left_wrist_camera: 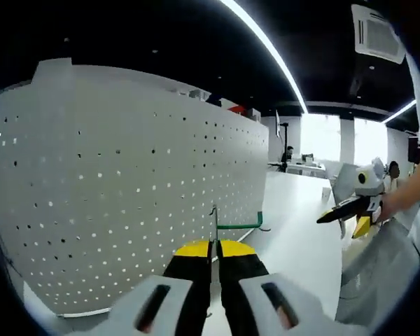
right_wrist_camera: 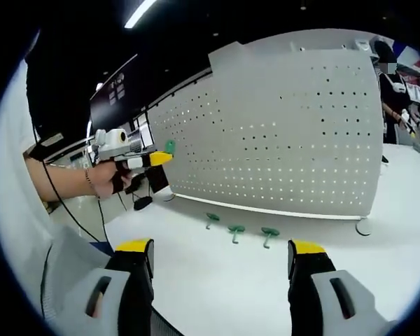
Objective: Insert the hook assembly into the mounting plate slot until the hook locks in place.
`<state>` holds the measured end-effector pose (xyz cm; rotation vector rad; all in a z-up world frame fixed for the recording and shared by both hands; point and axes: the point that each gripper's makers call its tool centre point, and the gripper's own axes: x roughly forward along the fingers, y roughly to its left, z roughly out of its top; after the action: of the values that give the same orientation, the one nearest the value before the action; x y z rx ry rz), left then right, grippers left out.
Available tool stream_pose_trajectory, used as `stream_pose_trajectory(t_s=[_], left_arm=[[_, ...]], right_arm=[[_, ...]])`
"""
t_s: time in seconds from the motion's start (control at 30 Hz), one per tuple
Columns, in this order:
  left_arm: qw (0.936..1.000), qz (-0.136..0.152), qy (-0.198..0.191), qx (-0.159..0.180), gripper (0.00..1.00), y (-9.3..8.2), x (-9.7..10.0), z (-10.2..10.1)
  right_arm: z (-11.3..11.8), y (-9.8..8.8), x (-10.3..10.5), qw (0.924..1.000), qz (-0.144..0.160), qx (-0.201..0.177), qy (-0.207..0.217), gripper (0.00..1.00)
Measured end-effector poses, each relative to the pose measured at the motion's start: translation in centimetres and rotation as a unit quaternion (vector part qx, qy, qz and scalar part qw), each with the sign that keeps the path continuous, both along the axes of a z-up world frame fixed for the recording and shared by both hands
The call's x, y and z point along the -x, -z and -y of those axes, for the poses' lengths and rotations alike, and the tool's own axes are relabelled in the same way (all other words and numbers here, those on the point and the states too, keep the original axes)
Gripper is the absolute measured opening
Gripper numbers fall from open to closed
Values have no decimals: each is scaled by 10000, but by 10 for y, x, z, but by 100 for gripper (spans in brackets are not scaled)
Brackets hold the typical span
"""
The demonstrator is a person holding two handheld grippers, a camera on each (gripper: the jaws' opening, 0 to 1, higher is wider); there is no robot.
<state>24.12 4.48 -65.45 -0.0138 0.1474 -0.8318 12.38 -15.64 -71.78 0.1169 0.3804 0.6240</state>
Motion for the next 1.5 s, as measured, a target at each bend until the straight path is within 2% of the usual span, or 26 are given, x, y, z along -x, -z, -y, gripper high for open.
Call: stream_pose_trajectory(t_s=[0.23, 0.3, 0.37, 0.47, 0.67, 0.8, 0.87, 0.93, 1.0, 1.23, 1.5], left_arm=[[9985, 165, -170, 496, 2, -27, 4, -2], [9983, 236, -223, 478, 2, -31, 5, -3], [9967, 210, -299, 720, 2, -36, 4, -6], [9975, 248, -312, 582, 2, -33, 5, -4], [9974, 155, -312, 625, 2, -28, 7, -3], [9980, 151, -307, 540, 2, -25, 9, -2], [9980, 143, -304, 531, 2, -23, 10, -2], [9981, 134, -299, 527, 2, -23, 10, -1], [9981, 136, -293, 528, 2, -23, 10, -1], [9980, 130, -297, 537, 2, -23, 11, 0], [9982, 91, -263, 522, 2, -19, 15, 7]], right_arm=[[1, -1, 0, 10000, 18, 0, 10, 75], [1, -2, 1, 10000, 25, 4, 9, 75], [0, -3, 1, 10000, 37, 56, -10, 75], [-2, -3, 1, 10000, 34, 49, -34, 75], [-3, -6, -1, 10000, 77, 16, -31, 75], [-4, -24, -2, 9988, 442, -216, 16, 74], [-7, -40, -2, 9957, 762, -532, -13, 75], [-9, -53, -1, 9928, 998, -663, -63, 74], [-11, -60, 0, 9907, 1113, -775, -115, 73], [-17, -61, -1, 9905, 1128, -764, -211, 69], [-36, -68, -10, 9890, 1148, -820, -434, 65]])
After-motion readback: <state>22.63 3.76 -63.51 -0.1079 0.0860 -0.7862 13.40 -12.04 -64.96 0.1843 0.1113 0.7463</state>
